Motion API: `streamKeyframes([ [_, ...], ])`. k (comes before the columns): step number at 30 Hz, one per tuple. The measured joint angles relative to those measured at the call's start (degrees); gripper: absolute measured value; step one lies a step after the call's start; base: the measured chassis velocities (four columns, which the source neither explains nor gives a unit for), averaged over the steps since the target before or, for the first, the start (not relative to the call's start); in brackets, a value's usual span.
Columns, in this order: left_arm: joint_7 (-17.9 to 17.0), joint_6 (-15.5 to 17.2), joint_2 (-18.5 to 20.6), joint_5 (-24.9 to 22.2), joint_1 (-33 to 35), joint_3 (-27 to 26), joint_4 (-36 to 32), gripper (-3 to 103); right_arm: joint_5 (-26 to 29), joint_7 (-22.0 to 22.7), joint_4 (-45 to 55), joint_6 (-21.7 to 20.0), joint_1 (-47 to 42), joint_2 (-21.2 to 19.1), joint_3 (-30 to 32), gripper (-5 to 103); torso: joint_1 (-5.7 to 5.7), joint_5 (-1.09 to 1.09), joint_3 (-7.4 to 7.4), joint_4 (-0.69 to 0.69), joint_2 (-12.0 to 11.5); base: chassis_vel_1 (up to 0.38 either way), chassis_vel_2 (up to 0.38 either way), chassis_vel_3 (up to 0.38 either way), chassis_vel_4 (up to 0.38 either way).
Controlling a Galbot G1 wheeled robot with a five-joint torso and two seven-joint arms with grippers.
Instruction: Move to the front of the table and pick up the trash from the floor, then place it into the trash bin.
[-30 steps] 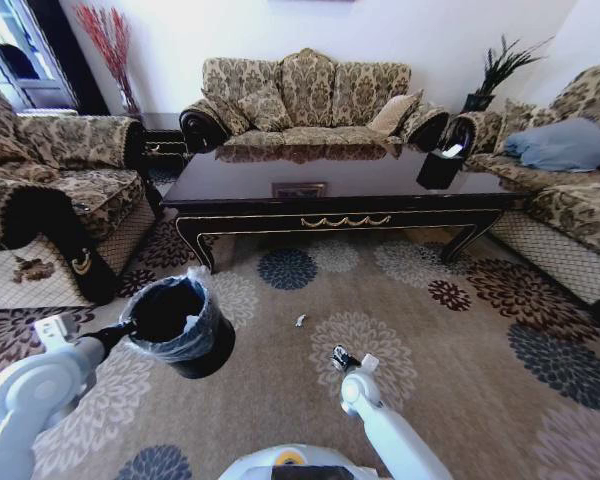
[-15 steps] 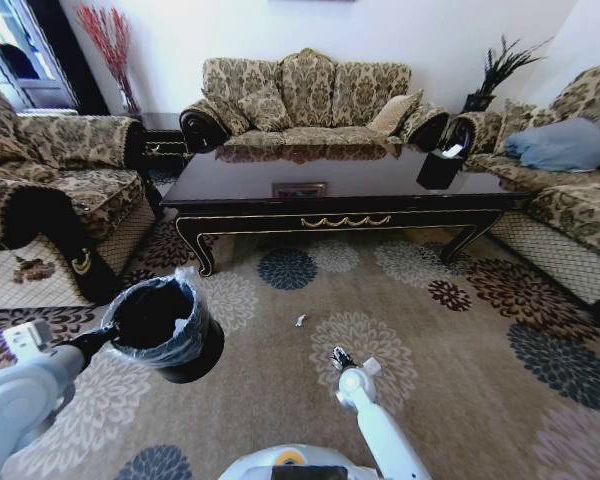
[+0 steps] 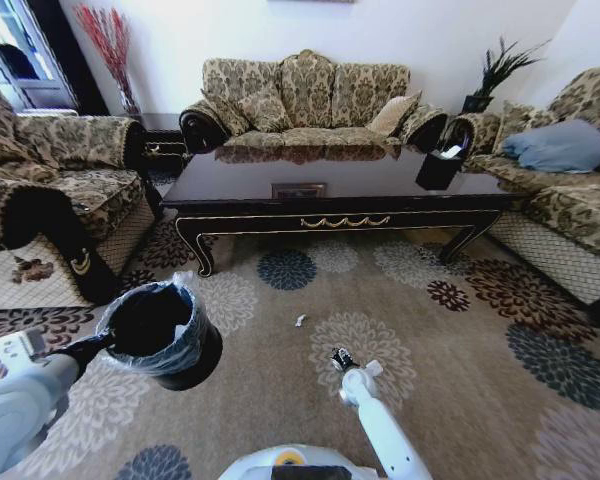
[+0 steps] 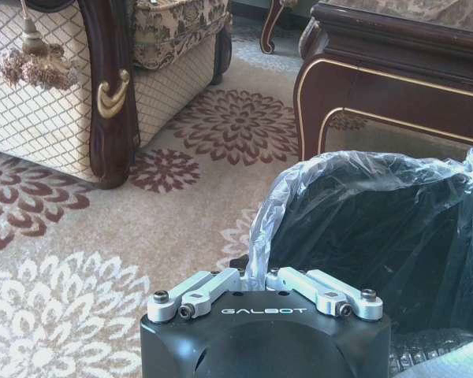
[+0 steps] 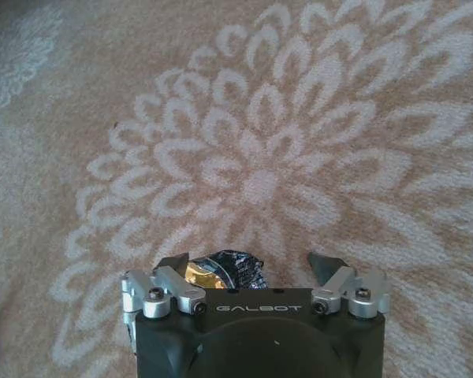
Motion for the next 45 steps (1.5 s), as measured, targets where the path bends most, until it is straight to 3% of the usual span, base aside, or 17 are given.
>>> streamKeyframes([
  [3,0.0,0.0,-0.3,0.2,-0.2,0.4,0.1,5,-0.8,-0.1,-0.1,0.1,-0.2,0.1,-0.4,79,0.00,0.00,0.01,0.00,0.0,0.000,0.000,0.000,0.000],
  [4,0.0,0.0,-0.4,0.3,-0.4,0.6,0.3,5,-1.2,-0.1,0.2,0.1,-0.5,0.2,-0.6,72,0.00,0.00,0.01,0.00,0.0,0.000,0.000,0.000,0.000],
  [6,0.0,0.0,-0.5,0.4,-0.5,0.7,0.4,5,-1.5,-0.2,0.4,0.1,-0.7,0.2,-0.7,72,0.00,0.01,0.02,0.00,0.0,0.000,0.000,0.000,0.000],
  [9,0.0,0.0,-0.7,0.7,-0.9,1.3,0.7,5,-2.5,-0.4,1.6,0.3,-1.9,0.5,-0.9,62,0.01,0.04,0.03,0.01,0.0,0.000,0.000,0.000,0.000],
  [14,0.0,0.0,-0.9,0.9,-1.2,1.8,1.0,5,-3.3,-0.7,2.9,0.5,-2.9,0.8,-1.2,55,0.01,0.11,0.03,0.03,0.0,0.000,0.000,0.000,0.000],
  [15,0.0,0.0,-0.9,1.0,-1.7,2.2,1.2,5,-3.6,-0.9,4.4,0.5,-3.8,1.0,-1.5,44,0.01,0.23,0.03,0.16,0.0,0.000,0.000,0.000,0.000],
  [16,0.0,0.0,-0.9,1.0,-1.8,2.4,1.3,5,-3.7,-0.9,5.0,0.4,-4.2,1.0,-1.5,44,0.01,0.23,0.03,0.17,0.0,0.000,0.000,0.000,0.000],
  [19,0.0,0.0,-0.9,1.2,-2.2,2.9,1.5,5,-4.1,-0.9,7.8,0.5,-5.6,0.8,-1.5,28,0.01,0.15,0.03,0.10,0.0,0.000,0.000,0.000,0.000],
  [21,0.0,0.0,-0.9,1.2,-2.3,3.0,1.5,5,-4.1,-0.8,8.7,0.5,-6.1,0.7,-1.4,28,0.01,0.14,0.03,0.08,0.0,0.000,0.000,0.000,0.000],
  [24,0.0,0.0,-1.0,1.2,-2.6,3.3,1.5,5,-4.3,-0.6,11.5,0.6,-7.6,0.4,-1.0,12,0.01,0.11,0.02,0.06,0.0,0.000,0.000,0.000,0.000],
  [27,0.0,0.0,-1.2,1.3,-2.7,3.3,1.5,5,-4.7,-0.7,13.6,0.9,-8.8,-0.1,-1.0,3,0.01,0.10,0.02,0.06,0.0,0.000,0.000,0.000,0.000],
  [37,0.1,0.0,-1.1,0.8,-3.0,1.9,0.8,5,-8.1,-2.1,19.0,1.2,-11.8,-3.1,-3.0,-1,0.01,0.09,0.02,0.05,0.0,0.000,0.000,0.000,0.000],
  [40,0.2,0.0,-0.8,0.3,-2.9,0.7,0.1,5,-11.5,-3.7,20.3,1.8,-13.0,-5.5,-5.2,7,0.01,0.09,0.02,0.04,0.0,0.000,0.000,0.000,0.000],
  [43,0.2,0.0,0.0,-0.9,-3.0,-1.1,-1.1,5,-19.7,-7.4,21.0,4.3,-14.3,-9.7,-8.3,24,0.01,0.08,0.02,0.05,0.0,0.000,0.000,0.000,0.000],
  [45,0.2,0.0,0.3,-1.3,-3.1,-1.4,-1.5,5,-21.4,-8.1,21.0,4.7,-14.6,-10.6,-8.8,24,0.01,0.08,0.02,0.05,0.0,0.000,0.000,0.000,0.000],
])
